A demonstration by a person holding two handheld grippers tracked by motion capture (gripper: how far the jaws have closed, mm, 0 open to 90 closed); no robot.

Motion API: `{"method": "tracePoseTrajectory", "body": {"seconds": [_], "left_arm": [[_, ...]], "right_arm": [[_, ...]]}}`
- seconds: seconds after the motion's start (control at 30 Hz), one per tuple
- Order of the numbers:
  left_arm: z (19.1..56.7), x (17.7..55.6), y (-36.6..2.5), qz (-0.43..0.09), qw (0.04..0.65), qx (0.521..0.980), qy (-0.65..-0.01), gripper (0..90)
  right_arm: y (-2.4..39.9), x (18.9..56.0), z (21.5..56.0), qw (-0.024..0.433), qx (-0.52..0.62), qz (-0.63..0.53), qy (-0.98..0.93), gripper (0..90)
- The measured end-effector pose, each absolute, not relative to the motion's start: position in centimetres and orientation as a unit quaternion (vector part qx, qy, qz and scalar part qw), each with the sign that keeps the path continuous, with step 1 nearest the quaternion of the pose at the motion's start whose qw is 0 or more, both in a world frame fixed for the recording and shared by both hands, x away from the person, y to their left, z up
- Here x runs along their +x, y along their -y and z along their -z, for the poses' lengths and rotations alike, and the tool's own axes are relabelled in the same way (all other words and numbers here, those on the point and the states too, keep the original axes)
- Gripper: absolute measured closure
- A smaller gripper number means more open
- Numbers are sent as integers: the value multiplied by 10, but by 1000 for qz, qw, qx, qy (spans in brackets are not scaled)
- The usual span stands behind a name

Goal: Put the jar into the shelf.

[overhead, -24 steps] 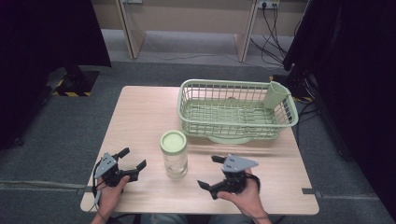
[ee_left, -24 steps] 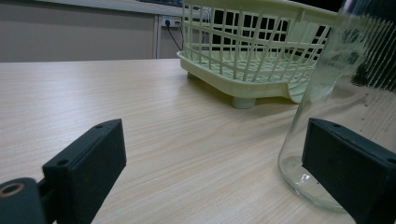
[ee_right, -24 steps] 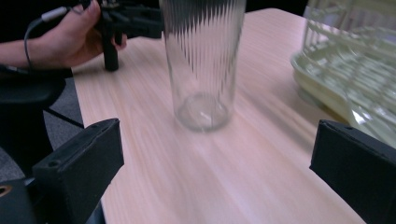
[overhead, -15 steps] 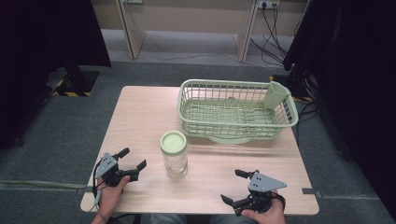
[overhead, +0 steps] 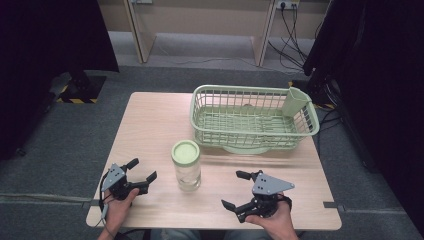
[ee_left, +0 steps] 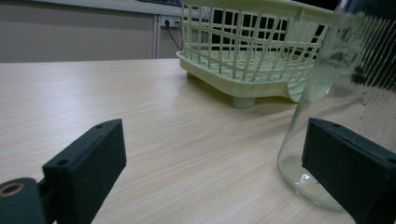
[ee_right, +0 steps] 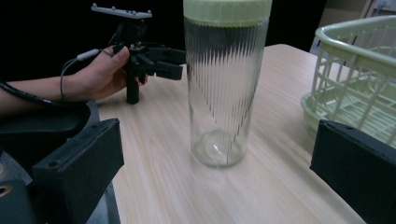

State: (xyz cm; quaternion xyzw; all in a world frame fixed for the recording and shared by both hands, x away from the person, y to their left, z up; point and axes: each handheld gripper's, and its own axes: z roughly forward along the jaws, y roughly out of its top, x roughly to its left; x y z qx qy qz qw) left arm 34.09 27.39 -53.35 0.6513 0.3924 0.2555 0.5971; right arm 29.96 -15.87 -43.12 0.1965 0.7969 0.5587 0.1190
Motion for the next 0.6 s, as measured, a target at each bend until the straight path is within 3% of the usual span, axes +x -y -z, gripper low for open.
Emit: {"method": "tracePoseTrajectory", "body": {"seconds": [0.6], "left_arm": [[533,341,-274,-255,596,653,-391,58]], "right_arm": [[111,340,409,106,167,-563,-803,27]]}}
